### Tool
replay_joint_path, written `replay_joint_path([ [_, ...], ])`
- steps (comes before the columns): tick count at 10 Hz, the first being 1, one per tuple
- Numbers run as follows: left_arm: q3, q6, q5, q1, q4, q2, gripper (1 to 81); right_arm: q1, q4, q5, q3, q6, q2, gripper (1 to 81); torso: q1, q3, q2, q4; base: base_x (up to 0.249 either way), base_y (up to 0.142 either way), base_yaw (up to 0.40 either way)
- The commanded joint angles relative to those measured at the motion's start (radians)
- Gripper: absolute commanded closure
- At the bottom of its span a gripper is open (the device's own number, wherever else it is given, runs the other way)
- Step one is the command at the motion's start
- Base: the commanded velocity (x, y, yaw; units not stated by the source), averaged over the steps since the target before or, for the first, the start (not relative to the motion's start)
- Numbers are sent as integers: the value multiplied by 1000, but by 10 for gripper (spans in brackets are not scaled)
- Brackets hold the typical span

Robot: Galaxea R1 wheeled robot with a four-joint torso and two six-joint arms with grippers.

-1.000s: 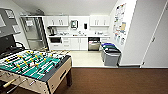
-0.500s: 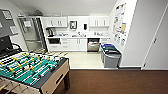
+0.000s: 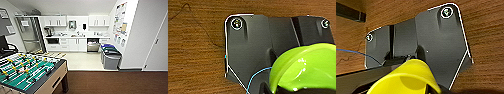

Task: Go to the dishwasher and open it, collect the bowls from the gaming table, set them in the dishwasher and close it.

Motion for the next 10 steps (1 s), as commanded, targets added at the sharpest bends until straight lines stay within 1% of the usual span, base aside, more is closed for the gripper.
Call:
replay_joint_path([
  [1,-4,7,46,-43,11,-18,811,33,-12,-48,9,-2,-11,811,0,0,0,0,170,0,0],
  [10,-4,7,46,-43,11,-18,811,34,-12,-48,4,-2,-9,811,-1,0,0,0,183,0,0],
])
